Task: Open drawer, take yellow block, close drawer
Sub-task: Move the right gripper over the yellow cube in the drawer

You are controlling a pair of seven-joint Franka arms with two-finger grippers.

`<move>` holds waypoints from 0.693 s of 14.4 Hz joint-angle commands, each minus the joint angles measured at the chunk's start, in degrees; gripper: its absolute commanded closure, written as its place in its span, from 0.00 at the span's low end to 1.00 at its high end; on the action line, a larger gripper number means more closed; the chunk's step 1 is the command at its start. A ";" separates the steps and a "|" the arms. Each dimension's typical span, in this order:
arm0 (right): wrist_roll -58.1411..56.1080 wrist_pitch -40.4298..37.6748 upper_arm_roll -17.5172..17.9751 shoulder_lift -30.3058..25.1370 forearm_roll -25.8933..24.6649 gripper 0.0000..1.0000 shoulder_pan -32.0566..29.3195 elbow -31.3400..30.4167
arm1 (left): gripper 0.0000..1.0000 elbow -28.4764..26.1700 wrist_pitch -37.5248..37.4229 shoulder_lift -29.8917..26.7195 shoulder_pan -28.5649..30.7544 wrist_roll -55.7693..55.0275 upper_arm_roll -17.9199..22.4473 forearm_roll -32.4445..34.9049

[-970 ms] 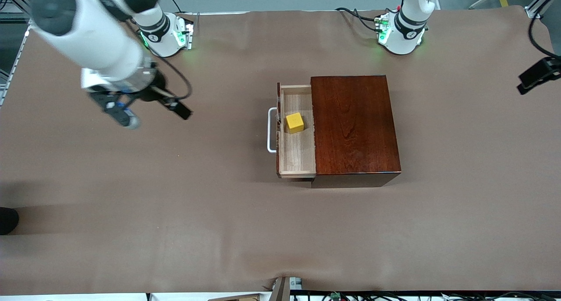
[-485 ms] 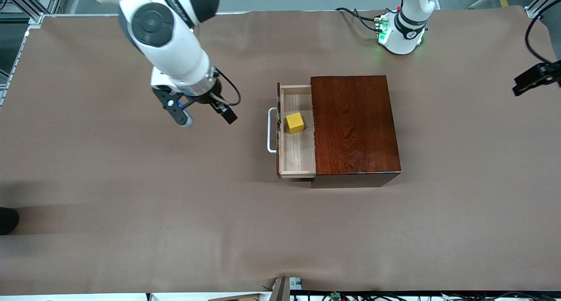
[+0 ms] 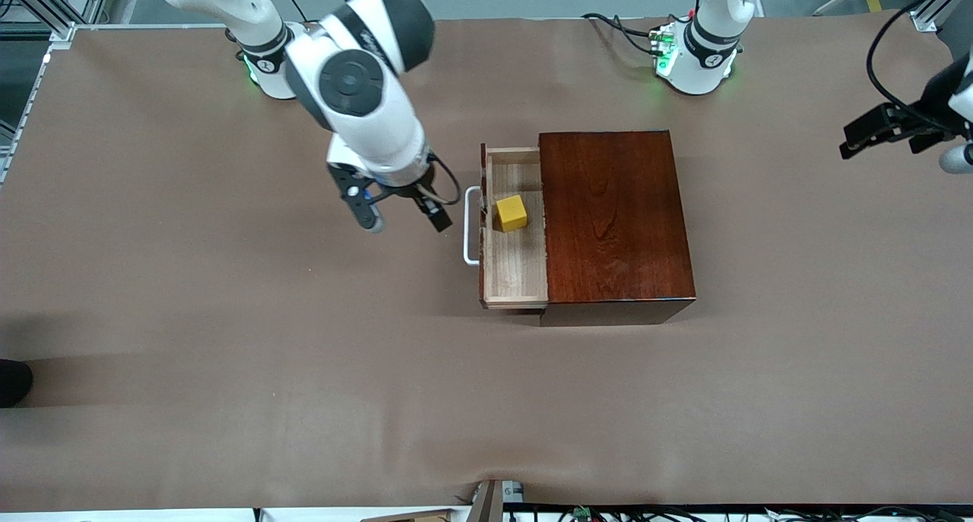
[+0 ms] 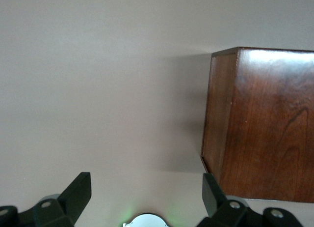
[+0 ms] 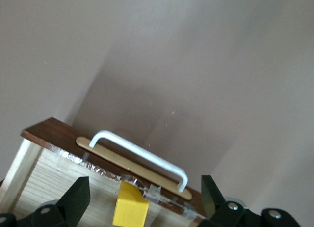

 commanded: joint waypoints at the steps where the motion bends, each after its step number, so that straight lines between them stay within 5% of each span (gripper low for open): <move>1: 8.33 3.25 -0.61 2.93 -0.33 0.00 2.85 1.23 | 0.00 -3.77 2.19 -3.36 0.16 1.27 -0.50 -0.98; 10: 27.61 8.63 -0.61 11.63 -0.50 0.00 6.37 7.73 | 0.00 -4.29 3.51 -4.58 0.68 7.51 -1.64 -0.02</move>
